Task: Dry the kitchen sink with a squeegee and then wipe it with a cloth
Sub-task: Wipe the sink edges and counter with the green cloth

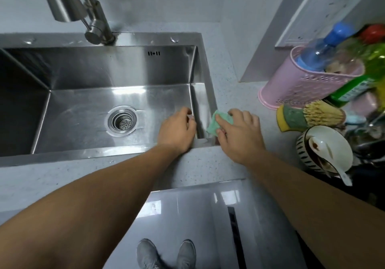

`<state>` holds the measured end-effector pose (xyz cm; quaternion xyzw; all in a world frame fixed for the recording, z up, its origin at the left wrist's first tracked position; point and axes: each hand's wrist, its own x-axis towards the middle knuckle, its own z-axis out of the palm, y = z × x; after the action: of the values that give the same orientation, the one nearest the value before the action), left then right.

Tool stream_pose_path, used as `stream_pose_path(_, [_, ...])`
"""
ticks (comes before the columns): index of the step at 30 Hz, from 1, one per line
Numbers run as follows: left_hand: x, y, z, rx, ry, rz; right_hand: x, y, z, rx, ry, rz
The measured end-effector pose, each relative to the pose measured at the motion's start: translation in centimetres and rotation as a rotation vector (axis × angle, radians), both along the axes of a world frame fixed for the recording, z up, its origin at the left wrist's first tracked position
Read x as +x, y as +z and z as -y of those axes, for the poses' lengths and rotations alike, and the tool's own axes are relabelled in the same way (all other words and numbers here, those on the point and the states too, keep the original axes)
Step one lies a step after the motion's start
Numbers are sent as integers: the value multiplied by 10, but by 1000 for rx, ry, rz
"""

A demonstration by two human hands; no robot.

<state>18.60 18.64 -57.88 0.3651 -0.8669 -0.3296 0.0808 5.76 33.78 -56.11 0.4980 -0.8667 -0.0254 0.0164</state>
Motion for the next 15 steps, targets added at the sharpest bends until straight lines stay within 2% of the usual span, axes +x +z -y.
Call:
stream_pose_path(2, [4, 4, 6, -34, -7, 3, -9, 0, 0, 3, 84, 46])
stream_pose_path(5, [21, 7, 16, -93, -6, 10, -6, -11, -5, 13, 125, 223])
stream_pose_path(7, [44, 7, 26, -117, 12, 1, 7, -21, -15, -1, 64, 250])
stream_pose_path(10, [90, 6, 47, -192, -5, 27, 32, -26, -26, 9, -36, 192])
stream_pose_path(15, [168, 12, 87, -273, 65, 71, 106, -18, -3, -9, -255, 250])
